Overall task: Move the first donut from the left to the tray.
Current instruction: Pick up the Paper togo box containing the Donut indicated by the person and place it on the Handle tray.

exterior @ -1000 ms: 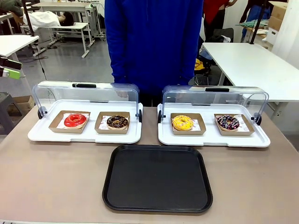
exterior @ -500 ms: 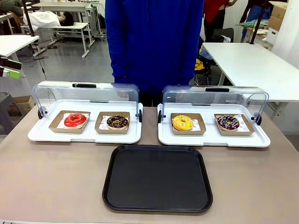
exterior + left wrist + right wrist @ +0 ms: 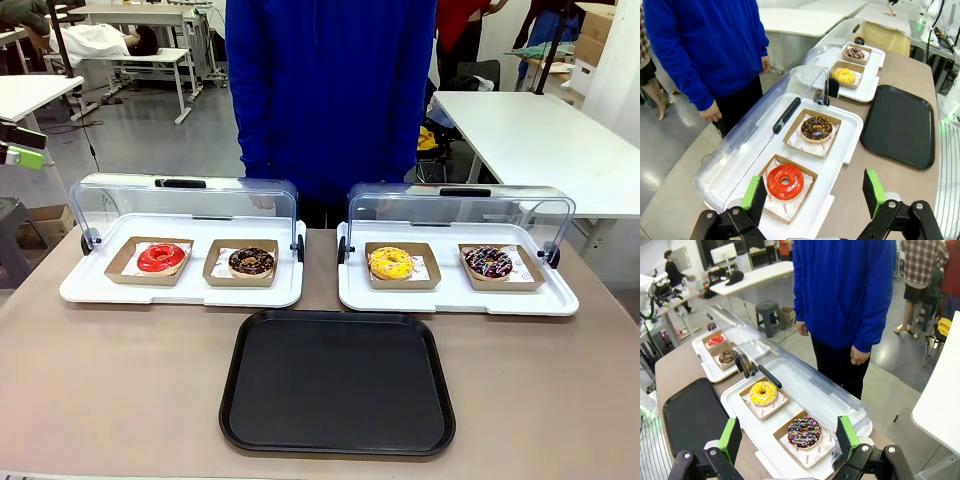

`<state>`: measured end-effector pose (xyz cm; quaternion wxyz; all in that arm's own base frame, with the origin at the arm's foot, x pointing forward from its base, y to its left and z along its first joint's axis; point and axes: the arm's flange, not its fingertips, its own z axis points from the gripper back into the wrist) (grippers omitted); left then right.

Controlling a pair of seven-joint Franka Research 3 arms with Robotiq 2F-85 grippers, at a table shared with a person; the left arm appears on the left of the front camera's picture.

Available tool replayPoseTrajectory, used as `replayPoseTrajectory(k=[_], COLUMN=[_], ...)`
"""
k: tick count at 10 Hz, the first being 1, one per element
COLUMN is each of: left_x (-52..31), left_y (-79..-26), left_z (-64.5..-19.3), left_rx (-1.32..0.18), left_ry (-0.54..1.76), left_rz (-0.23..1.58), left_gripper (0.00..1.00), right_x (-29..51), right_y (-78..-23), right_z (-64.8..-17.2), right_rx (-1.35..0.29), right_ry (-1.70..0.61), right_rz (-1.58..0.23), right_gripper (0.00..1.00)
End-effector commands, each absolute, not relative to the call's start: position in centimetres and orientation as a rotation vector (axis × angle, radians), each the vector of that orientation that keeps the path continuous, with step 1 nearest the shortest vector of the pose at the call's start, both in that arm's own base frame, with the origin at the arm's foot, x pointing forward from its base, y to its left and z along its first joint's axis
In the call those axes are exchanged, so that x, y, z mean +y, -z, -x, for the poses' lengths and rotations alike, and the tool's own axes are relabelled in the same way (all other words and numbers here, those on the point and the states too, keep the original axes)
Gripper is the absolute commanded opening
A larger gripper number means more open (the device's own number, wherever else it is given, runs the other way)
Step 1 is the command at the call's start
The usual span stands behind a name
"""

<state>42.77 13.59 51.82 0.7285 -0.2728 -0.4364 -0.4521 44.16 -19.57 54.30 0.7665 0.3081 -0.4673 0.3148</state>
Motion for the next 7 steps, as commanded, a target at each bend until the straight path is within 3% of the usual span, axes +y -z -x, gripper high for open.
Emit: replayPoseTrajectory(k=[1,7], left_x=[13.54,13.54], left_y=[-51.88,-51.88], left_z=[-42.77,-42.77], left_rx=[-0.974,-0.974], left_ry=[1.003,1.003], left_rz=[0.609,0.609], left_gripper=[1.00,1.00], right_x=[-19.46,-19.46], right_y=[-54.34,-54.34], right_z=[-44.19,-44.19], right_rx=[-1.022,-1.022], right_ry=[-0.689,-0.689], right_rz=[-0.674,-0.674], right_gripper=[1.00,1.00])
